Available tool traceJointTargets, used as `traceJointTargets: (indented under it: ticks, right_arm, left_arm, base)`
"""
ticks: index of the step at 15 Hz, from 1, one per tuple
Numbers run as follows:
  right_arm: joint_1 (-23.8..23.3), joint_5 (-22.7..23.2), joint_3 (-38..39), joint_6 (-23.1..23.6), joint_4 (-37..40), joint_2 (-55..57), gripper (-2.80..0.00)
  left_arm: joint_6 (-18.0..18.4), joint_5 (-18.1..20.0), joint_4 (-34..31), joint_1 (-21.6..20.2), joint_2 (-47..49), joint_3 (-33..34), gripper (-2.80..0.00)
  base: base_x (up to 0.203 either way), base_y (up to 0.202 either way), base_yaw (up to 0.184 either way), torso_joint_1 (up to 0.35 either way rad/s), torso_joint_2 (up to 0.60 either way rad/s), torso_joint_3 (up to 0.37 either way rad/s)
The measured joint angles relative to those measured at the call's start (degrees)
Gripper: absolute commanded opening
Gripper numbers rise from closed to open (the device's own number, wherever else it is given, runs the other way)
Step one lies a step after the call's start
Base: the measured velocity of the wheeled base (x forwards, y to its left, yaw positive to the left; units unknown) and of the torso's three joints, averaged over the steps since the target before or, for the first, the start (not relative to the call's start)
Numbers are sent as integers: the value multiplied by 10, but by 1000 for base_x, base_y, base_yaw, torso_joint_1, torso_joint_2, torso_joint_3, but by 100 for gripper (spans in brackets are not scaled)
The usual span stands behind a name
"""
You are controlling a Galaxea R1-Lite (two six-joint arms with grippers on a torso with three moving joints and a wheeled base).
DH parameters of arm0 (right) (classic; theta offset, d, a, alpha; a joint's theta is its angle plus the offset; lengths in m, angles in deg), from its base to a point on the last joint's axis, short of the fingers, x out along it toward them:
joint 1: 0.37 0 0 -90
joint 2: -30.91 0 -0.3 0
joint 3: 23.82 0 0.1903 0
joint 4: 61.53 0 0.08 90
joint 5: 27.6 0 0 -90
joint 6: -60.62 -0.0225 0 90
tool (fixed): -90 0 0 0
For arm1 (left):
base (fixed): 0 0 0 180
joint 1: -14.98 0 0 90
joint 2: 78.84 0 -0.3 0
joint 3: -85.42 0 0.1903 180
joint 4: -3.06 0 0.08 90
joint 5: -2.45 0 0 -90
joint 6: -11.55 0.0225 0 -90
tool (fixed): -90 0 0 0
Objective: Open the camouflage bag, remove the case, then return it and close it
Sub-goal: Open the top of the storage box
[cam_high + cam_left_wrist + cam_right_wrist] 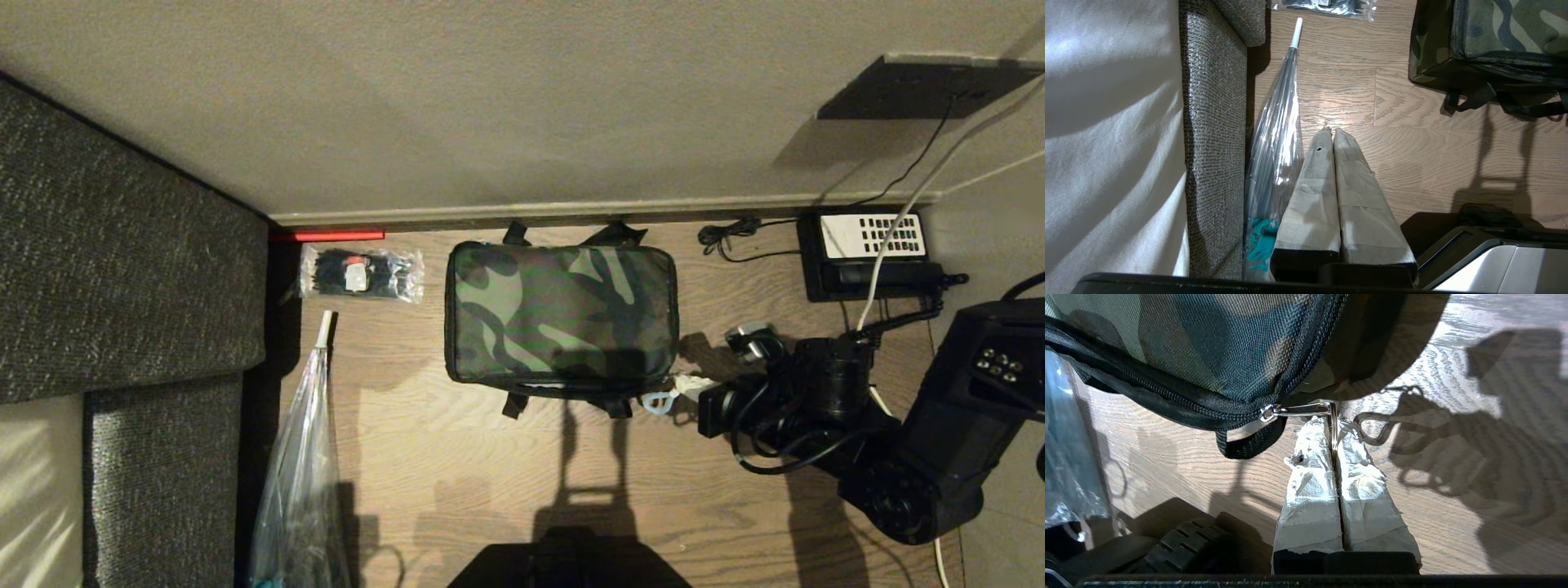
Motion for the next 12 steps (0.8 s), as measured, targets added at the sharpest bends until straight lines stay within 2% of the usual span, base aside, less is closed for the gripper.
traceJointTargets:
  ticks: [12]
  right_arm:
    - [-10, 22, 44, 6, 0, -25, -280]
  left_arm:
    - [0, 0, 0, 0, 0, 0, -280]
  base:
    - [0, 0, 0, 0, 0, 0]
